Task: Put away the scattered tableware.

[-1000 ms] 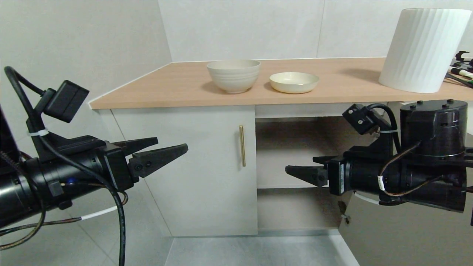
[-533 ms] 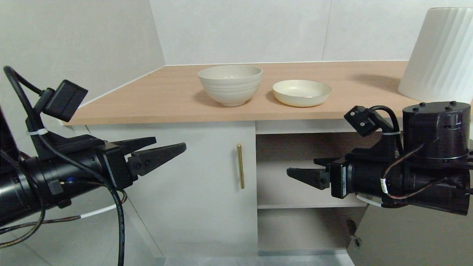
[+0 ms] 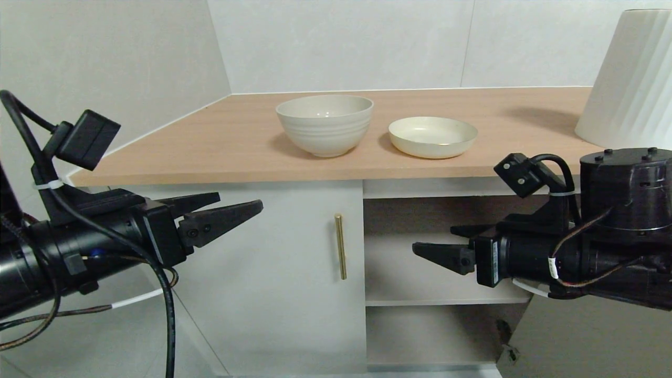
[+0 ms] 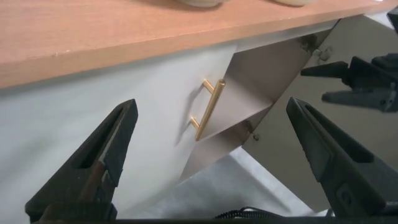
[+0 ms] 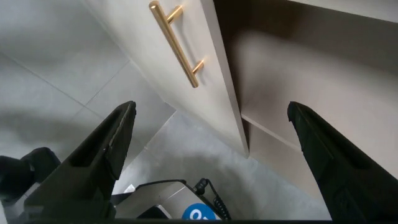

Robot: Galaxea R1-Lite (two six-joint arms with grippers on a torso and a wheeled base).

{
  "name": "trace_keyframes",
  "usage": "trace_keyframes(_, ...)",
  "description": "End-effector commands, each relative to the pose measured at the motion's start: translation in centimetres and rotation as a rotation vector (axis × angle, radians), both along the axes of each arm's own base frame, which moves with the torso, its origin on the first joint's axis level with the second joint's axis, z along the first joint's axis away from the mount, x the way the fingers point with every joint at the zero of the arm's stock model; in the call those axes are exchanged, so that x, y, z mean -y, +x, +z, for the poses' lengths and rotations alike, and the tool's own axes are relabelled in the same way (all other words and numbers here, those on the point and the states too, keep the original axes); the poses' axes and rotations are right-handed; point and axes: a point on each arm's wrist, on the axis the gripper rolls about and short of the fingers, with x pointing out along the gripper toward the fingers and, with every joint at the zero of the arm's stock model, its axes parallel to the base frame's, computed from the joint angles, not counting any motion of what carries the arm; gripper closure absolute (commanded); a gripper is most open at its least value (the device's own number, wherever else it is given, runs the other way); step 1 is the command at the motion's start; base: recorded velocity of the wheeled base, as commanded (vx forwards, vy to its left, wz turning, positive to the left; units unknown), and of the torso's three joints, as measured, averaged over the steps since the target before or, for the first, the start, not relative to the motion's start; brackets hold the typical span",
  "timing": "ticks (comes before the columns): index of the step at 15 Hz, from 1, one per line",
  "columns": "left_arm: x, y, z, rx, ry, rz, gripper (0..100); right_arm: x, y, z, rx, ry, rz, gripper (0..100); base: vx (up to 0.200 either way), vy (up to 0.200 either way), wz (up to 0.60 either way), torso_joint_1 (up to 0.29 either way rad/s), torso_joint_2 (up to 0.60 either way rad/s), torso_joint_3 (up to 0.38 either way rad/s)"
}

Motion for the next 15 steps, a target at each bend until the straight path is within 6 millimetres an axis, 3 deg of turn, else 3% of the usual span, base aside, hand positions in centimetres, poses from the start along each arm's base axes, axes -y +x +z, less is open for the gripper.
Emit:
trace_keyframes(1, 0.1, 0.2, 0.2, -0.006, -0.010, 0.001, 0, 0.1, 0.0, 0.0, 0.003, -0.001, 0.000, 0, 0.000, 0.000, 0.00, 0.000, 0.00, 0.000)
trace_keyframes(4, 0.3, 0.8, 0.9, -0.040, -0.041, 0.007, 0, 0.1, 0.1, -0.1, -0.001, -0.005, -0.005, 0, 0.000, 0.000, 0.00, 0.007, -0.03, -0.014)
trace_keyframes(7, 0.7, 2.0, 2.2, -0.026, -0.072, 0.030, 0, 0.3, 0.0, 0.1, 0.005, 0.000, -0.009, 0, 0.000, 0.000, 0.00, 0.072, -0.24, -0.246)
trace_keyframes(12, 1.1, 4.0, 0.6, -0.166, -0.043, 0.045, 0, 1.0, 0.4, -0.1, 0.000, -0.006, -0.037, 0, 0.000, 0.000, 0.00, 0.140, -0.49, -0.305)
trace_keyframes(15, 1.5, 5.0, 0.8, -0.297, -0.137, 0.072, 0, 1.1, 0.4, -0.1, 0.008, -0.010, -0.040, 0, 0.000, 0.000, 0.00, 0.167, -0.46, -0.295)
